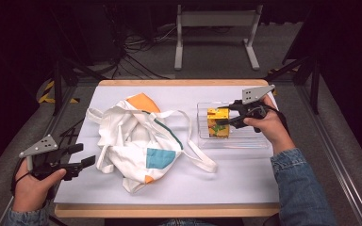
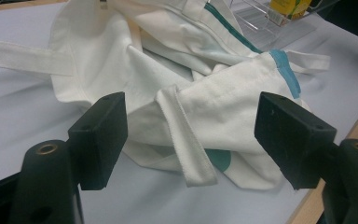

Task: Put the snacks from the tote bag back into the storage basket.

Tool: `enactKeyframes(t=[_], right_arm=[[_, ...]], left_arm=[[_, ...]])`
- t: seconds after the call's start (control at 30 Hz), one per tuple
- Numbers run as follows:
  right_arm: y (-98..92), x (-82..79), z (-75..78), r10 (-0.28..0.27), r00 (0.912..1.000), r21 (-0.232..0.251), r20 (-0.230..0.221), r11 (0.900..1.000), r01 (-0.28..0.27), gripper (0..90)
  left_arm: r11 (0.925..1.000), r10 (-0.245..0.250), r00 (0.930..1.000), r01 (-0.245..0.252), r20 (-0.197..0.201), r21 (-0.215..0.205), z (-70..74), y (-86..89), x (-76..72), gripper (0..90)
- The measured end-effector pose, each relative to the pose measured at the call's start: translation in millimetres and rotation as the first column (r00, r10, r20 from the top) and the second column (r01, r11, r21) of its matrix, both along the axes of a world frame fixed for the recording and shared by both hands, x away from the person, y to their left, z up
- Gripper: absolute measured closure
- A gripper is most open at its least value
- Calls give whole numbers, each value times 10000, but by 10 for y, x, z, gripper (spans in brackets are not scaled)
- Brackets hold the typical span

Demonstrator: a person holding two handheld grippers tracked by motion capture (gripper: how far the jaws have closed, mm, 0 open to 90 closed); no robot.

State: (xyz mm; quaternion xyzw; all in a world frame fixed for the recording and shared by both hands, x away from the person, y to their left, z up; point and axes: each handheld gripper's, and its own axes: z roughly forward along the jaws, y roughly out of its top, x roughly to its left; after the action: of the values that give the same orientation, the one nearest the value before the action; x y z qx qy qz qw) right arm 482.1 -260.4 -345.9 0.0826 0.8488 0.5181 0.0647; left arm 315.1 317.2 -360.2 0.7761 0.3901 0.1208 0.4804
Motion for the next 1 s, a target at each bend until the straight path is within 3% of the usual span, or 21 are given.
enactKeyframes(t=[0.63, 1.0], right_arm=[[122, 23, -135, 513, 9985, -763, -173, 9957, -525, 513], [182, 49, -200, 537, 9982, -1195, -250, 9912, -563, 511]], left_arm=[[9998, -104, 9999, 103, -28, -169, -14, 1, 20, 265], [9996, -147, 9998, 144, -120, -250, -28, -2, 46, 265]])
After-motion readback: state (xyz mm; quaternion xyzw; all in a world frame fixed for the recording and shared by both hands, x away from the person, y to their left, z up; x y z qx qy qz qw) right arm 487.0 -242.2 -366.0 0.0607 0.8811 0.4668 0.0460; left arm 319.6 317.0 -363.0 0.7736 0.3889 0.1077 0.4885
